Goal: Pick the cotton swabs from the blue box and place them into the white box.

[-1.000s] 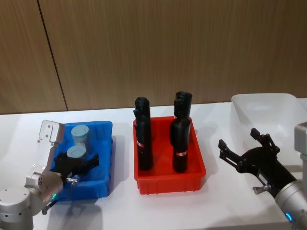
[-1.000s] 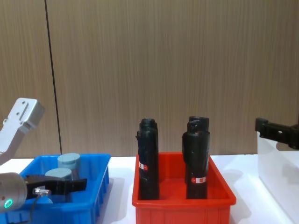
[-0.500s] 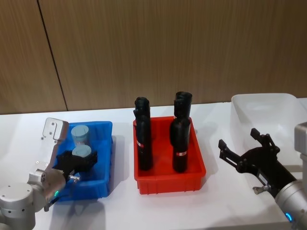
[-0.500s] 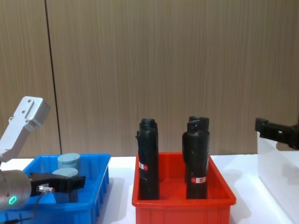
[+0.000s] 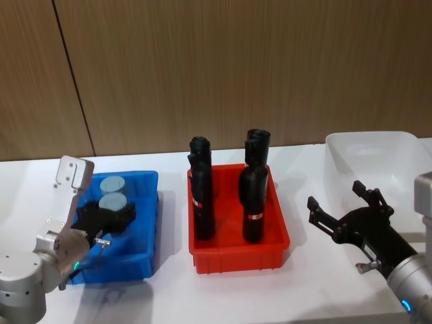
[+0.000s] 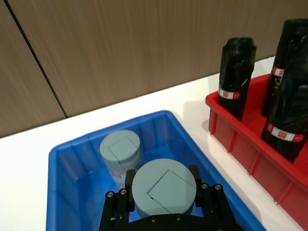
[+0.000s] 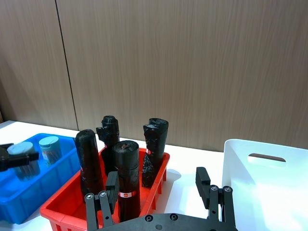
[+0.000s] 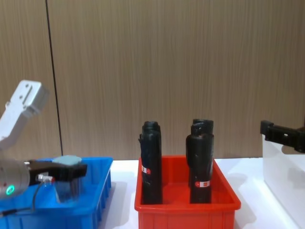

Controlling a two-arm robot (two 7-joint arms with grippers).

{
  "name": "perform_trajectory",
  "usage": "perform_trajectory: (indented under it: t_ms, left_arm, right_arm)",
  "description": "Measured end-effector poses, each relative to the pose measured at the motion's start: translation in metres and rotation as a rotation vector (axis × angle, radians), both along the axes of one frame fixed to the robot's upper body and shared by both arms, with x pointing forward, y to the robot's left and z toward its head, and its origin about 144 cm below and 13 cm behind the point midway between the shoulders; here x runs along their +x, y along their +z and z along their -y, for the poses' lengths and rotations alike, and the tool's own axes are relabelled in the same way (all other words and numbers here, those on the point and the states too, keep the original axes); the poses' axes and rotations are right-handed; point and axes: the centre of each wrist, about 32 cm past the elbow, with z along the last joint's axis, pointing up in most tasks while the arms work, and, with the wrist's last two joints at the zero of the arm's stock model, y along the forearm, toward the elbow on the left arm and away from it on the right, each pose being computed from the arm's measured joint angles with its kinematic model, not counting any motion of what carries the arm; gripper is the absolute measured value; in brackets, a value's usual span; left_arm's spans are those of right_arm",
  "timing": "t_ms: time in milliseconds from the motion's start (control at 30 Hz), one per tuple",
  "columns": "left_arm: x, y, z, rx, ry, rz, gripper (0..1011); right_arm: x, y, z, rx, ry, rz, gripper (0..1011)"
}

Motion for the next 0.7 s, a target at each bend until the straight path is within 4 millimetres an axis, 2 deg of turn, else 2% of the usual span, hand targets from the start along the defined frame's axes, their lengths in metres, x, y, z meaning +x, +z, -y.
perform_trajectory:
  t_ms: [700]
  left_arm:
    - [-0.022, 0.058, 0.008, -0.051, -0.176, 0.121, 661]
  right_arm:
    - [0.000, 0.000, 0.000, 0.000, 0.000, 0.000, 1002]
